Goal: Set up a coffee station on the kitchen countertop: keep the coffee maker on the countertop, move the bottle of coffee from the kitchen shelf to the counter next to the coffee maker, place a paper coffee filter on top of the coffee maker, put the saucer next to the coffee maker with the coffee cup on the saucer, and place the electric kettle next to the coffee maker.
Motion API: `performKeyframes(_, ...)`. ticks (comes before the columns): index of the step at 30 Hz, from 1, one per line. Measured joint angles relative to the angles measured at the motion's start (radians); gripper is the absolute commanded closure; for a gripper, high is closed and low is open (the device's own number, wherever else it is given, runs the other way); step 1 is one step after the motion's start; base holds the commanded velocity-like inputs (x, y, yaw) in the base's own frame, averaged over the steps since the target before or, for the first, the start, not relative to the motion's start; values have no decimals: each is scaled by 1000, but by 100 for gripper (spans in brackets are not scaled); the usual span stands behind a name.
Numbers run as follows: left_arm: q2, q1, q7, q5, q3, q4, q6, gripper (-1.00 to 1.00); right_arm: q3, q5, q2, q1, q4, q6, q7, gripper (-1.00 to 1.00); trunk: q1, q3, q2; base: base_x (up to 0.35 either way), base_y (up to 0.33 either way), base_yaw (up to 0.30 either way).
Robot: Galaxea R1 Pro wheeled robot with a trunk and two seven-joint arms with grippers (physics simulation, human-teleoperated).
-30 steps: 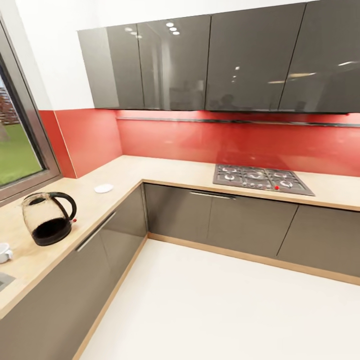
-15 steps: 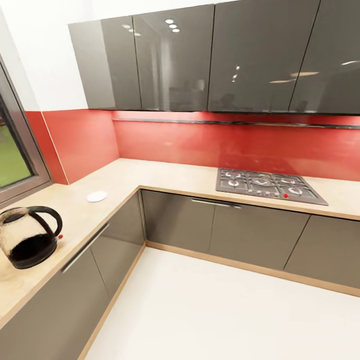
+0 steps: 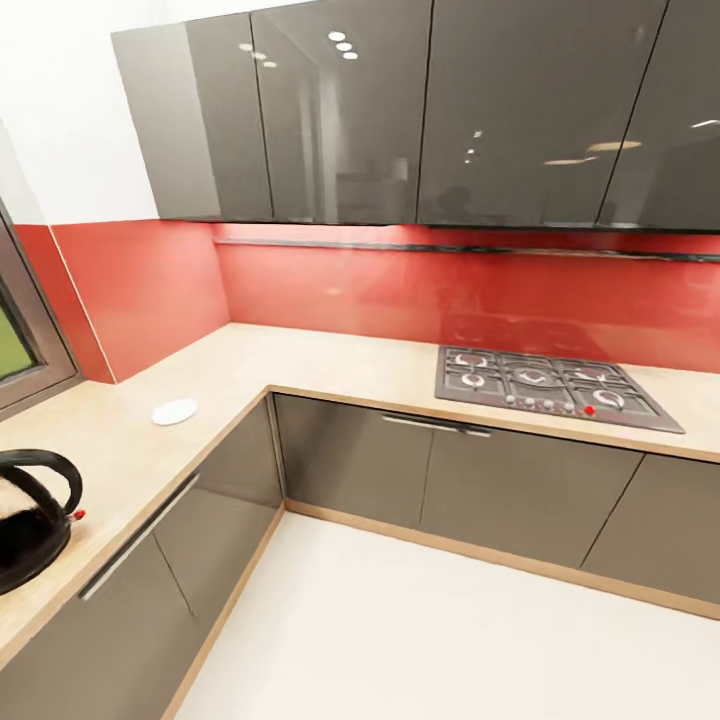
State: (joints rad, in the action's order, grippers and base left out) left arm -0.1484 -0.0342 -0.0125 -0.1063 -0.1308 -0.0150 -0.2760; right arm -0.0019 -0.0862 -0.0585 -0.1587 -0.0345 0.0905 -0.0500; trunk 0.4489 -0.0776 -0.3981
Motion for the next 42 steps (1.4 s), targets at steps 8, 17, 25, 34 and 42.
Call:
performKeyframes(8,0,0,0,0,1,1,0,-100,0,0,1,0,0,0,0,-100,0,0,0,296,-194,0)
performKeyframes(17,0,0,0,0,2,0,0,-100,0,0,1,0,0,0,0,-100,0,0,0,292,-202,0)
performKeyframes(25,0,0,0,0,1,1,0,-100,0,0,1,0,0,0,1,-100,0,0,0,275,-215,0)
performKeyframes(34,0,0,0,0,0,1,-5,-100,0,0,0,0,0,0,1,-100,0,0,0,140,-291,42)
performKeyframes(42,3,0,0,1,0,1,-14,-100,0,0,1,0,0,0,1,-100,1,0,0,6,-324,259)
